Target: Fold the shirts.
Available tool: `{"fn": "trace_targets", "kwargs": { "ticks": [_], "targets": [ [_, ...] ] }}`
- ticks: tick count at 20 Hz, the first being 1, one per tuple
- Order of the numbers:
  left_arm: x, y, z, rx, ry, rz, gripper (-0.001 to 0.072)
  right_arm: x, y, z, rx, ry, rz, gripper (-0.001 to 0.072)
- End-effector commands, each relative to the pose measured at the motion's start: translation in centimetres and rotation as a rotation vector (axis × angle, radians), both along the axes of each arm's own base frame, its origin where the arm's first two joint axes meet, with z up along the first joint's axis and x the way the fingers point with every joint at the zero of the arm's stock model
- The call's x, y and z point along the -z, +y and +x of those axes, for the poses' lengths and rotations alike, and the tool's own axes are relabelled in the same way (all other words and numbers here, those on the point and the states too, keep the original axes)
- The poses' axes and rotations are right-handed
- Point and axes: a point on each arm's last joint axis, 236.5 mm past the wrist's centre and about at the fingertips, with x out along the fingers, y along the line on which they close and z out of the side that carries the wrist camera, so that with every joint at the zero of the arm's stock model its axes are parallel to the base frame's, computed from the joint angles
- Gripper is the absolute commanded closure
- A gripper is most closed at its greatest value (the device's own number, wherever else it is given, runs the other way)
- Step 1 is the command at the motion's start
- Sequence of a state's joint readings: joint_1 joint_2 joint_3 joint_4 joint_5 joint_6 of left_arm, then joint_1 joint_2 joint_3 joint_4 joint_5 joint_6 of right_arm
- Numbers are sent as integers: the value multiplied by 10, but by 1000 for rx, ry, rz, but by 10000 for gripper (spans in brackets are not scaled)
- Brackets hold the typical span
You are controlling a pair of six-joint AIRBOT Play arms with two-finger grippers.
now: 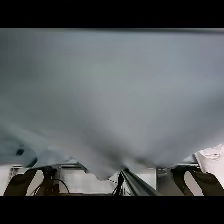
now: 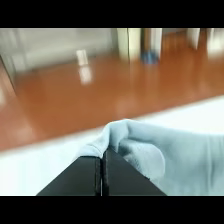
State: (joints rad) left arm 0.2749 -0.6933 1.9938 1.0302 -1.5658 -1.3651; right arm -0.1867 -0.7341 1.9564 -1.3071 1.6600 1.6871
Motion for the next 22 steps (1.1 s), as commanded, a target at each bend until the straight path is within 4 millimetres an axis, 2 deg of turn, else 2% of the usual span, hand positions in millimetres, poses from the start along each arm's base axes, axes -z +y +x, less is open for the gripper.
{"fn": "trace_targets", "kwargs": {
  "ticks": [1, 3, 6, 10, 13, 15, 17, 19, 22],
  "targets": [
    [63, 12, 45, 14, 290, -56, 676, 71, -11, 35, -61, 338, -59, 691],
    [101, 24, 96, 31, 433, -95, 676, 106, -25, 81, -63, 476, -60, 691],
    [163, 26, 175, 99, 607, -125, 676, 166, -36, 151, -98, 633, -36, 691],
    [251, -6, 281, 165, 712, -173, 676, 228, -54, 245, -67, 628, -7, 690],
    [299, -33, 337, 203, 695, -212, 676, 260, -65, 300, -34, 566, 8, 691],
    [326, -43, 365, 192, 684, -245, 676, 280, -71, 325, -13, 542, 19, 690],
    [351, -49, 384, 176, 682, -253, 675, 301, -75, 343, 8, 543, 38, 690],
    [378, -54, 391, 172, 717, -257, 676, 329, -77, 352, 25, 581, 64, 690],
    [424, -68, 387, 197, 824, -250, 675, 376, -75, 348, 32, 702, 101, 690]
  ]
}}
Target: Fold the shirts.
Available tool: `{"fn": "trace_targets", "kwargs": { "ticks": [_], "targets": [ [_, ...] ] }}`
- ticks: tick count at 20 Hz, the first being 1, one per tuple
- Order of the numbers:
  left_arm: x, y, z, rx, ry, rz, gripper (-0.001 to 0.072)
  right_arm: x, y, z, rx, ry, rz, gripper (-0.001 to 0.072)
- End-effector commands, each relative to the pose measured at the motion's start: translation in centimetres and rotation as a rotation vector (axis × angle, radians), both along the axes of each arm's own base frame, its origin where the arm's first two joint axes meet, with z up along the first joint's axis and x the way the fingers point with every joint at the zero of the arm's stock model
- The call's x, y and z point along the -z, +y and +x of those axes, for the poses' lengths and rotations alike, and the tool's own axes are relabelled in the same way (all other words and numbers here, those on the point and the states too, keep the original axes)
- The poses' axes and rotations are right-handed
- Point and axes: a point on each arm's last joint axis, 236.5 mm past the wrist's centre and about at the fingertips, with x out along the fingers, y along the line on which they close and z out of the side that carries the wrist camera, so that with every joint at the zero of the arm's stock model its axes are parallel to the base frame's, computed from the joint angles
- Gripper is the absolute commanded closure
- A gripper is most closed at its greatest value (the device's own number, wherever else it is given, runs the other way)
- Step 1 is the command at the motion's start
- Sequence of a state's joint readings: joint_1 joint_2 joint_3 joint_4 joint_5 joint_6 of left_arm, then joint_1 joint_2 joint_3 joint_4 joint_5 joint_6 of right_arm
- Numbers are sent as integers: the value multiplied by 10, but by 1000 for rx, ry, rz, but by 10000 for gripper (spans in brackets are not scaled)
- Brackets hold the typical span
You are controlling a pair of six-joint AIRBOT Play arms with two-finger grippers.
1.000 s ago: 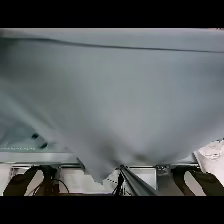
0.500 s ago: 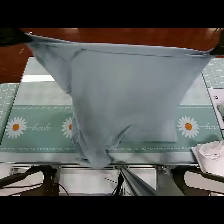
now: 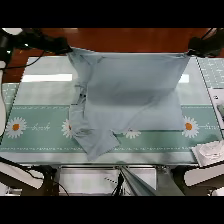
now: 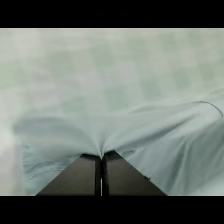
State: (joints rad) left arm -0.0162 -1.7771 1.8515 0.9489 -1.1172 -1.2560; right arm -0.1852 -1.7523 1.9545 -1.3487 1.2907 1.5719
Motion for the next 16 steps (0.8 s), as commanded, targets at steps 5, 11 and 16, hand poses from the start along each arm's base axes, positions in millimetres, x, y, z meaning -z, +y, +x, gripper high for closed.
{"fn": "trace_targets", "kwargs": {
  "ticks": [5, 11, 16],
  "targets": [
    [109, -38, -29, 70, 318, -21, 675, 96, 8, -13, 2, 251, 71, 689],
    [78, 1, -73, 127, 476, -27, 311, 65, -3, -72, -221, 380, -23, 343],
    [20, 59, -130, 55, 515, -49, 311, 19, -69, -139, -2, 455, -20, 346]
  ]
}}
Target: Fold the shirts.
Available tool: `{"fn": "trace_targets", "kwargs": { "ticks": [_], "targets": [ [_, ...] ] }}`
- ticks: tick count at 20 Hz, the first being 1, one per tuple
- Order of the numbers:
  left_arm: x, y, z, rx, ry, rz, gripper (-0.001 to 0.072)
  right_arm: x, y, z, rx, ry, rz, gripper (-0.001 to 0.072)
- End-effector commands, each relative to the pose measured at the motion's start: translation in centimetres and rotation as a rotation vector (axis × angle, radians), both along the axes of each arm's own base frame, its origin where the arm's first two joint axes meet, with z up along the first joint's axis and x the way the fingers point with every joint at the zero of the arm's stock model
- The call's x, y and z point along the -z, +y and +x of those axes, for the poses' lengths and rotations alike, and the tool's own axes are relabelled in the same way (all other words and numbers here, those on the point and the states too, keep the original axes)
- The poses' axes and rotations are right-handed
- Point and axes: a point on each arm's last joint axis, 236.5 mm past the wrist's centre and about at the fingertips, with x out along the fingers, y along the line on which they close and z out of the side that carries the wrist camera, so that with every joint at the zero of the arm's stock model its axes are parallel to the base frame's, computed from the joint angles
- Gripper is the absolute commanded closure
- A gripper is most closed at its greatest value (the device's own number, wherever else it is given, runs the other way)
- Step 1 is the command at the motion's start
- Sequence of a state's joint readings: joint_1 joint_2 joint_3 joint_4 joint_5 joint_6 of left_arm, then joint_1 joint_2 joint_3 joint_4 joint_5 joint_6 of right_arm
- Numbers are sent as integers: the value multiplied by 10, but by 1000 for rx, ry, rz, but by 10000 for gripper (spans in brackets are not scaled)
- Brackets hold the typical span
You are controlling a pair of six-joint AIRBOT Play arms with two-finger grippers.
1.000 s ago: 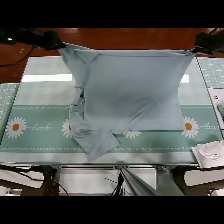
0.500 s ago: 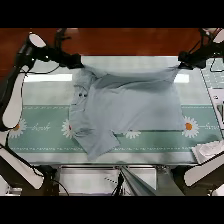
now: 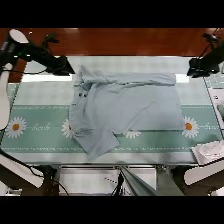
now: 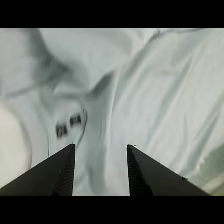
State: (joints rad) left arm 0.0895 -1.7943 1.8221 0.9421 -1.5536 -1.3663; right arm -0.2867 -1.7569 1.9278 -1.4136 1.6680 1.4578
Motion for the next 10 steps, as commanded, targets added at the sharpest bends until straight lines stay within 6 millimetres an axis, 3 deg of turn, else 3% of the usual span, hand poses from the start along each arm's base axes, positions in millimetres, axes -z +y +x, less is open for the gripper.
{"fn": "trace_targets", "kwargs": {
  "ticks": [1, 3, 4, 5, 6, 8, 10],
  "targets": [
    [-18, 28, -60, -29, 64, -8, 311, -20, -36, -54, 97, 51, -9, 344],
    [8, 33, -101, -104, 90, -12, 310, -12, -39, -76, 151, 21, 62, 246],
    [29, 35, -128, -157, 117, -12, 225, -5, -35, -85, 165, 0, 112, 245],
    [48, 38, -155, -206, 158, -15, 66, 4, -29, -94, 182, -22, 163, 245],
    [67, 38, -184, -247, 207, -22, 25, 12, -24, -101, 195, -43, 200, 245],
    [91, 31, -225, -277, 262, -69, 27, 31, -18, -115, 210, -56, 204, 246],
    [101, 10, -246, -266, 295, -161, 46, 43, -6, -122, 209, -68, 225, 247]
  ]
}}
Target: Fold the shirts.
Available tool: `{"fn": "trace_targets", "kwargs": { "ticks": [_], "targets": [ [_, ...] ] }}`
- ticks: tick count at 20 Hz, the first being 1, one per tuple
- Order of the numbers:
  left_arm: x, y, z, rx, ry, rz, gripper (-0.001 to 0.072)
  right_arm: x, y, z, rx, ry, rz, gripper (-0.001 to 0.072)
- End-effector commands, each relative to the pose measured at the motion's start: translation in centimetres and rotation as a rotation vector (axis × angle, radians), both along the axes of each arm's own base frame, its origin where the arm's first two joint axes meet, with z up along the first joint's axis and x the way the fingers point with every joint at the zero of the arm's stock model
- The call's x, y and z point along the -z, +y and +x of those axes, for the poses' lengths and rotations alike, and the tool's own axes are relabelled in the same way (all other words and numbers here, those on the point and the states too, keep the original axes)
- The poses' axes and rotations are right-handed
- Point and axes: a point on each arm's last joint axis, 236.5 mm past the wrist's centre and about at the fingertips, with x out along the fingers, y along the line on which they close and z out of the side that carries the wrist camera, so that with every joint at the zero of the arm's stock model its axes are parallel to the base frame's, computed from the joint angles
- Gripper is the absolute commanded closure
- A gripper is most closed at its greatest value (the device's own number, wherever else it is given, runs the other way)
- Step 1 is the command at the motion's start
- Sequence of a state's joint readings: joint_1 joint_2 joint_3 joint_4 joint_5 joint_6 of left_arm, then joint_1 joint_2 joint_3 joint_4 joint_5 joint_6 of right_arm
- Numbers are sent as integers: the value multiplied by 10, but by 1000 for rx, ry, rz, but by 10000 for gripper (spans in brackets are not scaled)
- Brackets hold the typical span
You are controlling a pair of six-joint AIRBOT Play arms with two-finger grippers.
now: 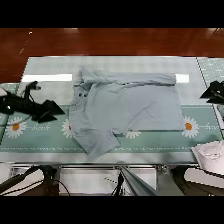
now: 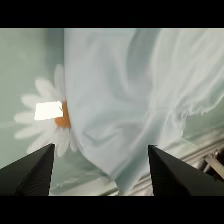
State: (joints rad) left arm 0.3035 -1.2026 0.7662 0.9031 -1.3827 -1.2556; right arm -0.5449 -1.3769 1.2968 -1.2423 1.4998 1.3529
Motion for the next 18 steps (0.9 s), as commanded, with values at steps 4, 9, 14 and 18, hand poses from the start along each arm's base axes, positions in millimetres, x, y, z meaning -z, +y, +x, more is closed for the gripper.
{"fn": "trace_targets", "kwargs": {
  "ticks": [4, 9, 14, 18],
  "targets": [
    [45, -34, -54, -43, 63, -92, 46, 23, 22, -18, 10, -53, 60, 246],
    [66, -51, -55, -22, 104, -85, 47, 19, 22, -17, 12, -67, 51, 247],
    [87, -77, -34, -101, 107, -107, 679, 11, 19, -20, 8, -80, 22, 247],
    [83, -78, -40, -46, 94, -133, 675, 31, -9, -56, 67, 63, -60, 246]
  ]
}}
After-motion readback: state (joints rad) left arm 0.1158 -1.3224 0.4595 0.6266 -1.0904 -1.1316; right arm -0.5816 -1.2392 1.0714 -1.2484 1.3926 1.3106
